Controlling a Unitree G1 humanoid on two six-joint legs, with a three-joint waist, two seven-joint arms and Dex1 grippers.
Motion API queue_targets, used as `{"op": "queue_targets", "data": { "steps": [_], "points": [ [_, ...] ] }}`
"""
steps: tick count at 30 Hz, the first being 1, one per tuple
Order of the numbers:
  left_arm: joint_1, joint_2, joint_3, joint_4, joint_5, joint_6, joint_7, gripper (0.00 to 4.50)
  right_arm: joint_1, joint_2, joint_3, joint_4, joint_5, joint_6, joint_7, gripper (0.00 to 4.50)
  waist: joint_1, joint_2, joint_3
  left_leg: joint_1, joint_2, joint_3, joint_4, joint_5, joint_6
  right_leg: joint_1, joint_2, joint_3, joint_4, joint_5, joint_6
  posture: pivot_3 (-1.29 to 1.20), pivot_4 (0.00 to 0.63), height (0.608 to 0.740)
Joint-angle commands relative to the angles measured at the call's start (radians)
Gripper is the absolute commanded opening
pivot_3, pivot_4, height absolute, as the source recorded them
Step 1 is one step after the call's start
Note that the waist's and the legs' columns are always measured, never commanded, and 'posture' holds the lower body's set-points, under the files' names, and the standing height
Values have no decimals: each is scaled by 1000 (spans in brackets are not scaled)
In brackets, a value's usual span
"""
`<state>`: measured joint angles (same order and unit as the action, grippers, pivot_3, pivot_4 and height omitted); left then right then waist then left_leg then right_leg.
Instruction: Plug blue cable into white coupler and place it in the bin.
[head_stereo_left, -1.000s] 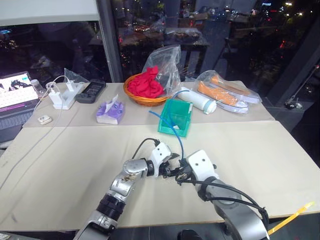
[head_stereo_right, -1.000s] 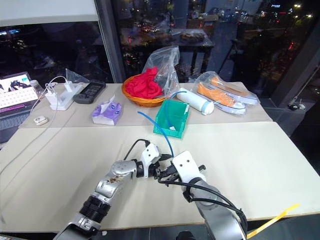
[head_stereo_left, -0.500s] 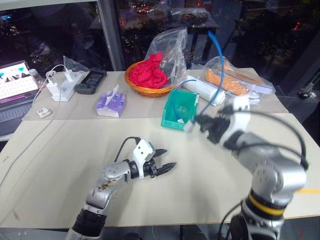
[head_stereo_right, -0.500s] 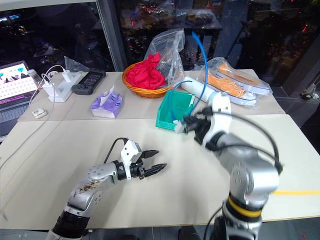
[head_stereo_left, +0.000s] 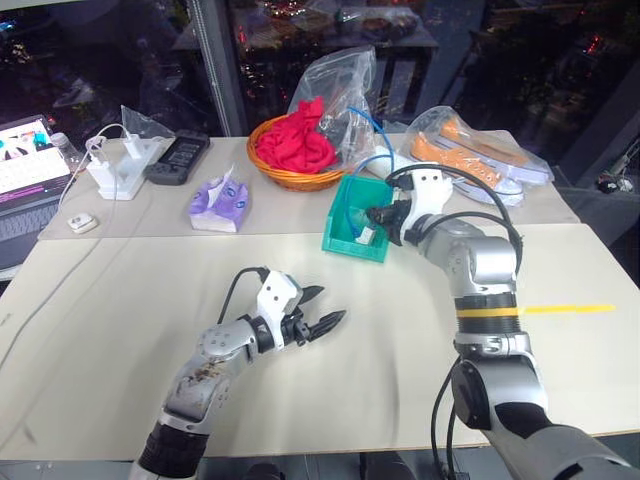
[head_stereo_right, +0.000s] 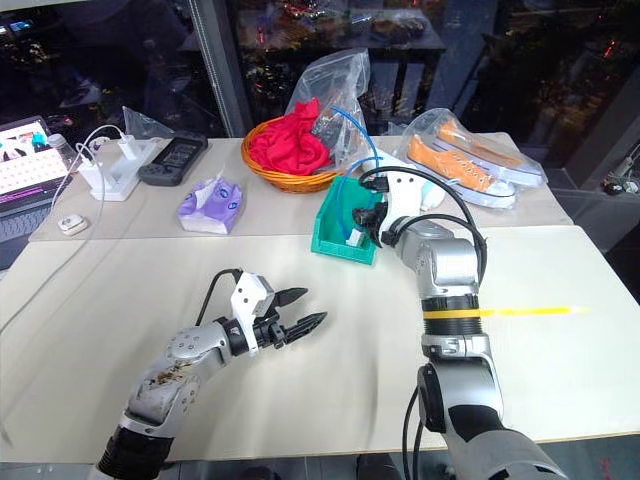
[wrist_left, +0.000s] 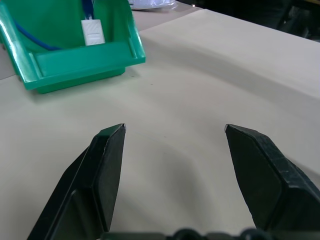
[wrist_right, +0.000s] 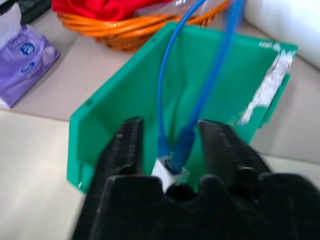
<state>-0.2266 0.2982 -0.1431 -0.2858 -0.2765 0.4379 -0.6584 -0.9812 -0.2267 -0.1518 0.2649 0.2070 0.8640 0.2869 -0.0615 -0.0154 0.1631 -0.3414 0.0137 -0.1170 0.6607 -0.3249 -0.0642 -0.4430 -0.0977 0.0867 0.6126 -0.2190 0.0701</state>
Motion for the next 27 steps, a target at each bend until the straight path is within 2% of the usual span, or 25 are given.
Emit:
{"op": "queue_targets", "data": {
  "steps": [1, 3, 4, 8, 10, 13, 16, 18, 22, 24, 27],
  "points": [
    [13, 8, 35, -78, -19, -4, 28, 3401, -4, -47, -59, -137, 59, 37, 14, 3758, 0, 0, 0, 0, 0, 0, 0, 0, 0, 0, 0, 0, 0, 0, 0, 0, 150, 723],
    [22, 12, 41, -96, -22, -1, 39, 3401, 19, -68, -85, -219, 99, 86, 23, 4368, 0, 0, 0, -1, 0, 0, 0, 0, 0, 0, 0, -1, 0, 0, 0, 0, 150, 723],
    [30, 13, 47, -108, -20, 0, 50, 3401, 52, -92, -97, -283, 123, 115, 41, 4448, 0, 0, 0, -2, 0, 0, 0, 0, 0, 0, -1, -1, 0, 0, 0, 0, 150, 723],
    [58, 21, 75, -148, 3, -13, 99, 3401, 191, -154, -135, -486, 210, 171, 96, 4448, 1, 0, 0, -2, 0, 0, 0, -1, 1, 0, -1, -2, 0, 0, 0, 0, 150, 723],
    [73, 19, 109, -172, 17, -17, 147, 3401, 308, -194, -127, -595, 226, 164, 128, 4448, 2, 0, 0, -2, 0, 0, 1, -1, 1, 0, -1, -2, 0, 0, 0, 0, 150, 723],
    [93, 19, 159, -199, 58, -28, 233, 3401, 429, -197, -148, -668, 241, 155, 111, 4448, 0, 0, 0, -2, 0, 0, 2, -1, 2, 0, -1, -2, 0, 1, 1, 0, 150, 723],
    [106, 11, 280, -193, 166, -26, 419, 3401, 570, -227, -58, -714, 100, 72, 24, 4448, 1, 0, 0, -2, 0, 0, 4, -3, 5, 1, -1, -2, 0, 2, 1, 0, 150, 723],
    [111, -18, 356, -186, 180, -12, 510, 3401, 603, -161, -56, -722, 61, 44, -73, 4448, -1, 0, 0, 1, 0, 0, 6, -4, 7, 2, -1, -1, -1, 2, 0, 0, 150, 723],
    [108, -87, 417, -181, 156, 9, 597, 3401, 646, -116, 16, -700, -67, -53, -191, 4448, 6, 0, 0, 3, 0, 0, 6, 0, 1, 4, 0, -1, 0, 6, -1, 0, 150, 723],
    [103, -118, 433, -169, 153, 28, 634, 3401, 665, -63, 7, -669, -94, -100, -251, 4448, 14, -1, 0, 4, 0, 0, 8, 0, 1, 6, 0, -1, -1, 8, 0, 0, 150, 723],
    [103, -142, 442, -166, 131, 42, 646, 3401, 686, -46, 20, -630, -135, -174, -277, 4448, 22, -1, 0, 3, 0, 0, 10, 0, 0, 6, 0, -1, -1, 9, 1, 0, 150, 723]
  ]
}}
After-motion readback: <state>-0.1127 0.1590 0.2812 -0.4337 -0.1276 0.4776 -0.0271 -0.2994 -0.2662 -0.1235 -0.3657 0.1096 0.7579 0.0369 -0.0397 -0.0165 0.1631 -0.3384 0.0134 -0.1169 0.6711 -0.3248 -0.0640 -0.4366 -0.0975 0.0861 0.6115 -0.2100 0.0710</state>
